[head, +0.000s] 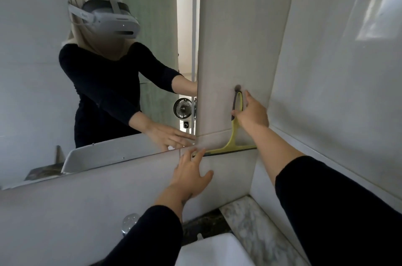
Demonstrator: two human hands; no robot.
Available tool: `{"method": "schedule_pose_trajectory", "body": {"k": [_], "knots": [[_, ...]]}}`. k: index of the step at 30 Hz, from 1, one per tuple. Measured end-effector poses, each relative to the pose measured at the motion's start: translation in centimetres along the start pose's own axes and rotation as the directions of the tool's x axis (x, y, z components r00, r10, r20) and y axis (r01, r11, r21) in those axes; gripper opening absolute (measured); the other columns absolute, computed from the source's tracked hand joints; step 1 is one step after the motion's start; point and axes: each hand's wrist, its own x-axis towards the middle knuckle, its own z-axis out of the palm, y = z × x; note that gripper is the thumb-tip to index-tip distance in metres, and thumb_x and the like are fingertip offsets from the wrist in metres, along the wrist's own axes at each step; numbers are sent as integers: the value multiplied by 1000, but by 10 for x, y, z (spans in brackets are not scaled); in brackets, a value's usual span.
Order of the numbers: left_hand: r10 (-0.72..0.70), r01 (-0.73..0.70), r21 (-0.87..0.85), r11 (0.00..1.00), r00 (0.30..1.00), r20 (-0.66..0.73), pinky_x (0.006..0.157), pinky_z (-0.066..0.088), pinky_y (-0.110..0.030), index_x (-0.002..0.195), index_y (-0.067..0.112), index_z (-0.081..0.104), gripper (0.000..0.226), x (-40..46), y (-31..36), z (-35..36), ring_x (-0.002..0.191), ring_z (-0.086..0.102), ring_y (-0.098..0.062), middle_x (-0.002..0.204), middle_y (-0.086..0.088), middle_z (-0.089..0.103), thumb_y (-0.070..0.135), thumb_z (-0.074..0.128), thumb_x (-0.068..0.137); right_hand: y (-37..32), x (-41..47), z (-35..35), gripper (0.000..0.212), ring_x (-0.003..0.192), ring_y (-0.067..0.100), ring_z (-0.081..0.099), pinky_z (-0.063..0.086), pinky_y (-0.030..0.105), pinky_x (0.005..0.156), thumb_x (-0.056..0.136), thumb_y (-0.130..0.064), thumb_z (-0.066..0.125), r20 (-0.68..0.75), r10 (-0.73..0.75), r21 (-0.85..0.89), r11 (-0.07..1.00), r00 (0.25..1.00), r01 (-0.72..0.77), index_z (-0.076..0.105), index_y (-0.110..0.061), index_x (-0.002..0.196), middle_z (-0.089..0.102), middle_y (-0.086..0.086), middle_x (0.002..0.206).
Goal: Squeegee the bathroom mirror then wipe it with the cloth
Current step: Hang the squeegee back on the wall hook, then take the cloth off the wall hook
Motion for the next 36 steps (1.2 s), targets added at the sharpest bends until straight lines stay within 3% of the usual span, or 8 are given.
{"method": "schedule_pose_trajectory", "body": {"k": [3, 7, 12, 18, 22, 29, 33, 36], "knots": [[-18, 18, 33, 999, 1000, 19, 111, 30, -42, 144, 24, 30, 65, -8, 5, -21, 140, 23, -22, 151, -3, 22, 39, 56, 87, 2, -27, 4, 58, 117, 34, 55, 49, 39, 89, 87, -27, 64, 119, 3, -153, 988, 993, 16, 43, -25, 141, 58, 13, 129], [-54, 51, 113, 992, 998, 25, 110, 31, -37, 143, 23, 35, 56, -28, 9, -66, 136, 32, -24, 148, -6, 35, 34, 53, 91, -14, -66, 7, 57, 129, 30, 48, 42, 40, 104, 85, -35, 67, 308, -17, -135, 989, 951, 62, 51, -18, 137, 53, 8, 140], [-164, 166, 170, 971, 986, -26, 107, 35, -39, 132, 25, 50, 41, -76, -9, -130, 128, 42, -23, 141, -5, 44, 33, 51, 92, -66, -110, 6, 44, 123, 30, 51, 46, 39, 98, 88, -36, 63, 410, -203, -119, 955, 889, 273, 60, -15, 126, 58, 9, 133], [-303, 338, 174, 925, 931, -202, 108, 33, -38, 130, 25, 53, 39, -153, -49, -212, 129, 40, -23, 141, -4, 43, 33, 53, 92, -159, -165, 35, 47, 131, 27, 45, 42, 38, 103, 89, -38, 63, 435, -449, 36, 875, 780, 483, 55, -26, 134, 50, 5, 144], [-363, 442, 152, 884, 854, -373, 108, 34, -40, 127, 25, 55, 38, -208, -84, -267, 128, 41, -23, 140, -5, 44, 29, 55, 90, -223, -206, 67, 44, 129, 31, 44, 44, 45, 101, 91, -37, 60, 439, -602, 139, 779, 667, 611, 56, -25, 133, 52, 7, 140], [-462, 636, 61, 770, 620, -635, 102, 40, -44, 139, 26, 40, 52, -278, -144, -319, 136, 25, -24, 149, -2, 27, 26, 55, 89, -303, -279, 133, 44, 130, 30, 44, 41, 46, 104, 95, -33, 52, 475, -749, 315, 635, 462, 706, 50, -26, 138, 46, 10, 143], [-519, 667, -49, 743, 528, -672, 102, 38, -46, 144, 30, 30, 60, -292, -178, -329, 136, 24, -28, 151, -3, 22, 27, 55, 89, -331, -311, 172, 49, 125, 30, 46, 42, 43, 102, 97, -31, 49, 477, -776, 408, 612, 414, 677, 40, -29, 145, 48, 9, 134], [-532, 660, -95, 745, 503, -681, 99, 41, -44, 144, 34, 28, 60, -290, -200, -331, 135, 27, -25, 150, -2, 25, 29, 54, 91, -346, -326, 197, 50, 120, 27, 48, 45, 41, 99, 98, -27, 48, 431, -792, 446, 603, 432, 662, 37, -29, 146, 48, 7, 131]]}}
